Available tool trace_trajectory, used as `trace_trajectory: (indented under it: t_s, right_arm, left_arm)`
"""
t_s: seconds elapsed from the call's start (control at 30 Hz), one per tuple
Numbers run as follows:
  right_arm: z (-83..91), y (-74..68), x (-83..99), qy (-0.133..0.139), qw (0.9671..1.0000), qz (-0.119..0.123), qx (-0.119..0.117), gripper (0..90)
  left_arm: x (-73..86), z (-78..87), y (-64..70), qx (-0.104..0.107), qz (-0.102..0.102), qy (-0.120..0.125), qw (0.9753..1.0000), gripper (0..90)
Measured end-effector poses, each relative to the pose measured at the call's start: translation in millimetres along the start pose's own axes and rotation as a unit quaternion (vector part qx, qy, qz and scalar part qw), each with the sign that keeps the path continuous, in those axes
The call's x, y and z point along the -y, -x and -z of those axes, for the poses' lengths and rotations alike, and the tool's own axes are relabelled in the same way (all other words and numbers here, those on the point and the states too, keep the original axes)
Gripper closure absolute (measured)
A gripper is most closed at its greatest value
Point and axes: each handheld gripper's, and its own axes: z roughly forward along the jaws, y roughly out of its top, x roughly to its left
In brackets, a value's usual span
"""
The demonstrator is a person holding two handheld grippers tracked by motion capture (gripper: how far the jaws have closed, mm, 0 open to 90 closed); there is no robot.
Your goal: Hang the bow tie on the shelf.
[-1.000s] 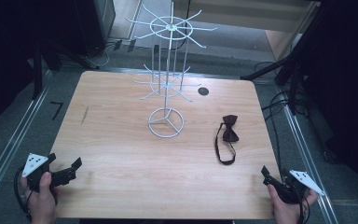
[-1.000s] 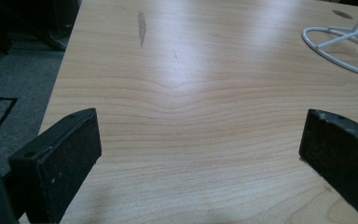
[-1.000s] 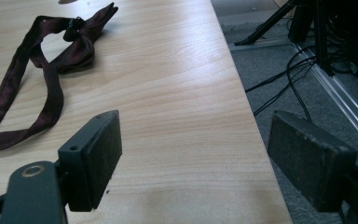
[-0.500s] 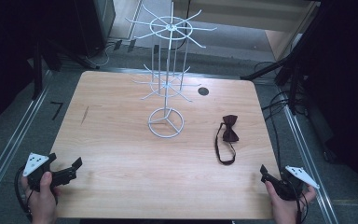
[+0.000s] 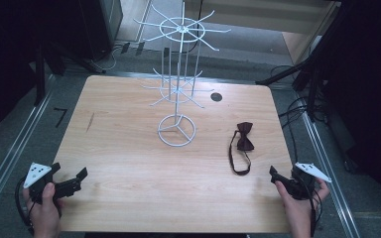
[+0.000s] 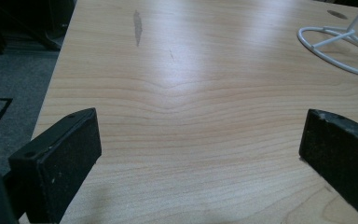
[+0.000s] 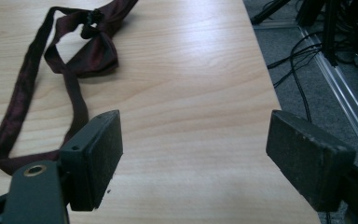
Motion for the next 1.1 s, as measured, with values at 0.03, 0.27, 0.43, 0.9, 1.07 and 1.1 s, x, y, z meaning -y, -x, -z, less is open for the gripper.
trace_trajectory:
  t_s: [0.03, 0.27, 0.43, 0.9, 1.07, 1.1]
  right_arm:
    - [-0.7, -1.8, -3.6, -0.003, 1.0, 0.006, -0.001, 18.8]
    - [-9.7, -11.0, -26.7, -0.034, 0.9991, 0.023, -0.01, 18.8]
    - [-19.1, -22.3, -41.9, -0.064, 0.9974, 0.032, -0.015, 18.8]
    - [-44.1, -56.7, -75.7, -0.11, 0.9912, 0.067, -0.032, 16.1]
    - [-54.8, -68.5, -80.0, -0.124, 0.9878, 0.083, -0.046, 12.5]
    - [-56.5, -71.2, -80.9, -0.126, 0.9874, 0.085, -0.046, 11.9]
  left_arm:
    - [0.0, -0.2, -0.1, 0.001, -0.001, 0.0, 1.0, 0.0]
    - [-0.2, -0.5, 0.6, -0.001, -0.004, -0.003, 1.0, 0.0]
    - [-0.1, -0.2, -0.1, 0.002, -0.003, -0.001, 1.0, 0.0]
    - [-0.3, -0.5, -0.6, 0.005, -0.001, -0.004, 1.0, 0.0]
    - [-0.4, -1.1, -0.6, 0.007, -0.001, -0.004, 1.0, 0.0]
    - [-0.4, -1.2, -0.6, 0.007, 0.0, -0.004, 1.0, 0.0]
